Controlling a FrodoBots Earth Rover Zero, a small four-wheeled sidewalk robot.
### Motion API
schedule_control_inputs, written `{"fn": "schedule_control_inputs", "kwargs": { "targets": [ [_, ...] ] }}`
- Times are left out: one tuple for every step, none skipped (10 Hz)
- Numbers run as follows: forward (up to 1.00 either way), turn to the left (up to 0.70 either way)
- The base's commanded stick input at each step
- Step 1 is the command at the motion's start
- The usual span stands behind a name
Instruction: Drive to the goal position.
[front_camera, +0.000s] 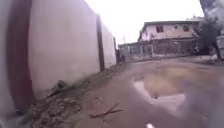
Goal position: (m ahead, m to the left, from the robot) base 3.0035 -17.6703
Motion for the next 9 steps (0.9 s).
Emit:
{"fn": "schedule_control_inputs", "kwargs": {
  "targets": [
    [1.00, -0.31],
    [1.00, -0.37],
    [1.00, -0.34],
    [1.00, -0.12],
    [1.00, 0.00],
    [1.00, 0.00],
    [1.00, 0.00],
    [1.00, 0.00],
    [1.00, 0.00]
  ]
}}
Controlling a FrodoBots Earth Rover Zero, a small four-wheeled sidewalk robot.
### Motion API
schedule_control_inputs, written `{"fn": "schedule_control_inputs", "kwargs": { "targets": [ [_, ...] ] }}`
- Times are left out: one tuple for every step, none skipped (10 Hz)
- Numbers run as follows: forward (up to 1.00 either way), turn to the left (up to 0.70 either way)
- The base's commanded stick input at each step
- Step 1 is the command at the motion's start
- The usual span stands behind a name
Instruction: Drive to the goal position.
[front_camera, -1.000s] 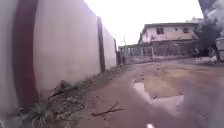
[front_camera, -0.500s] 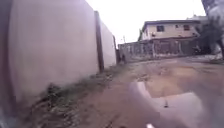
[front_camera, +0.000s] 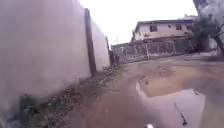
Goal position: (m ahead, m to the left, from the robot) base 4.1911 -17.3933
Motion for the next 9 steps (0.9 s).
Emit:
{"fn": "schedule_control_inputs", "kwargs": {
  "targets": [
    [1.00, 0.00],
    [1.00, 0.00],
    [1.00, 0.00],
    [1.00, 0.00],
    [1.00, 0.00],
    [1.00, 0.00],
    [1.00, 0.00],
    [1.00, 0.00],
    [1.00, 0.00]
  ]
}}
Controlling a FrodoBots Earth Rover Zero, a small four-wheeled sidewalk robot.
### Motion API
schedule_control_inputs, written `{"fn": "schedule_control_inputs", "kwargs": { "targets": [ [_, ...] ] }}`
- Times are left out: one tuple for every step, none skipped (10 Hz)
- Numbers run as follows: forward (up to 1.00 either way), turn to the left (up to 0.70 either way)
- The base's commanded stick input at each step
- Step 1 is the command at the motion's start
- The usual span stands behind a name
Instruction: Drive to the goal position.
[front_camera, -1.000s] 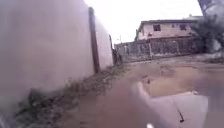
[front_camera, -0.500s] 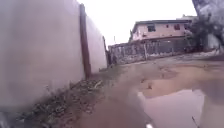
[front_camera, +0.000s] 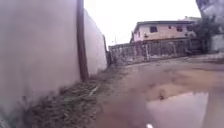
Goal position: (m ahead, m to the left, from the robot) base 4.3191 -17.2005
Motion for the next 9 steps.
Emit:
{"fn": "schedule_control_inputs", "kwargs": {
  "targets": [
    [1.00, 0.00],
    [1.00, 0.00],
    [1.00, 0.00],
    [1.00, 0.00],
    [1.00, -0.07],
    [1.00, -0.40],
    [1.00, -0.40],
    [1.00, -0.40],
    [1.00, -0.40]
  ]
}}
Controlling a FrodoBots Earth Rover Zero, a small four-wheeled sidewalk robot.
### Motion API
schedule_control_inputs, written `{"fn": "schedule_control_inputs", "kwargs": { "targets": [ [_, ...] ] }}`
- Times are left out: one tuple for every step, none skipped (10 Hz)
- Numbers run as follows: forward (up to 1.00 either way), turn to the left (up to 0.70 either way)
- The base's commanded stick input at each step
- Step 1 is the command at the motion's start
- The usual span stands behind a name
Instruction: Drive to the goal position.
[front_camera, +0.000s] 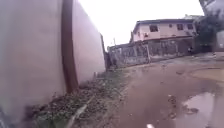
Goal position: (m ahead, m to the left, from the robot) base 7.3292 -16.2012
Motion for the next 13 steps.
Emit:
{"fn": "schedule_control_inputs", "kwargs": {
  "targets": [
    [1.00, -0.40],
    [1.00, -0.40],
    [1.00, -0.40],
    [1.00, -0.40],
    [1.00, -0.40],
    [1.00, -0.40],
    [1.00, -0.40],
    [1.00, -0.40],
    [1.00, -0.40],
    [1.00, -0.40],
    [1.00, -0.40],
    [1.00, -0.30],
    [1.00, -0.07]
  ]
}}
